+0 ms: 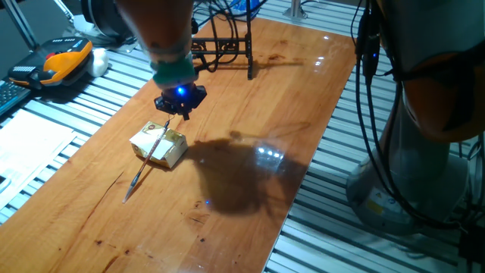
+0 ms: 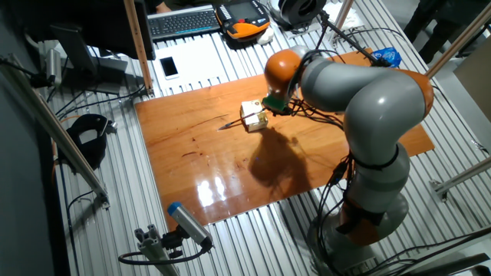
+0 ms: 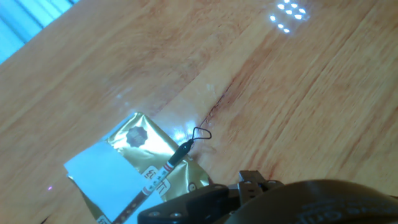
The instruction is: Place the brush on the pen rack
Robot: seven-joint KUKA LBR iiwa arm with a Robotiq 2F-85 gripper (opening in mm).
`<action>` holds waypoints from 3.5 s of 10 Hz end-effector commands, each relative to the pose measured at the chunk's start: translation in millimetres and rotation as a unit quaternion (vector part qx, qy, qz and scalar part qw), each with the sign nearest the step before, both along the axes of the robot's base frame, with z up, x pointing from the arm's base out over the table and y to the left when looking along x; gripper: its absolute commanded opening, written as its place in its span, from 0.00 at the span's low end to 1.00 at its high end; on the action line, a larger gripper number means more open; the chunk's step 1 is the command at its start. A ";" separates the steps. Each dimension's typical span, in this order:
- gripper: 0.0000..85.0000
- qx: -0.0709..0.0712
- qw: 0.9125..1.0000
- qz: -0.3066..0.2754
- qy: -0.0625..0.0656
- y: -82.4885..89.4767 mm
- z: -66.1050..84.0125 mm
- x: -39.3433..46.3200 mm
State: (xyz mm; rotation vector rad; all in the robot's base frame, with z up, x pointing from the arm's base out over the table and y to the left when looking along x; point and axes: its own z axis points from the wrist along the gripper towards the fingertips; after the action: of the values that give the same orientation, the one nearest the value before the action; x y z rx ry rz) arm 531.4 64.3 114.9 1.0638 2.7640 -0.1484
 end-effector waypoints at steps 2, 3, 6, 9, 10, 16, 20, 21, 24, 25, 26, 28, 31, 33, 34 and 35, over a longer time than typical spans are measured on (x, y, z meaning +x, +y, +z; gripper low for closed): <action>0.00 0.003 1.000 0.001 0.002 0.0 0.0 0.0; 0.00 0.000 1.000 -0.004 0.002 0.0 0.0 0.0; 0.00 0.008 0.999 -0.033 0.005 0.2 -0.2 0.2; 0.00 0.013 0.998 -0.066 -0.001 -0.1 -4.3 3.9; 0.00 0.001 0.997 -0.075 -0.014 -0.9 -3.9 3.8; 0.00 0.007 0.989 -0.137 -0.060 4.0 -3.2 3.7; 0.00 -0.015 0.987 -0.156 -0.047 13.4 -6.9 7.0; 0.00 -0.022 0.985 -0.165 -0.047 18.1 -11.3 9.3; 0.00 -0.023 0.984 -0.170 -0.045 27.0 -18.9 12.0; 0.00 -0.025 0.983 -0.173 -0.047 29.2 -21.7 13.3; 0.00 -0.032 0.983 -0.176 -0.047 32.2 -24.3 14.8; 0.00 -0.035 0.982 -0.178 -0.047 35.6 -27.4 15.5; 0.00 -0.032 0.983 -0.174 -0.038 35.2 -26.2 14.6; 0.00 -0.038 0.984 -0.168 -0.034 36.1 -26.3 14.3; 0.00 -0.037 0.986 -0.162 -0.032 35.5 -27.2 15.5; 0.00 -0.039 0.986 -0.157 -0.034 35.5 -27.2 15.5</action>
State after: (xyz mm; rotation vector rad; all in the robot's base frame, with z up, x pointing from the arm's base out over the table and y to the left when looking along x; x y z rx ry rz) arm 546.9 99.7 87.7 1.4459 2.4897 -0.2541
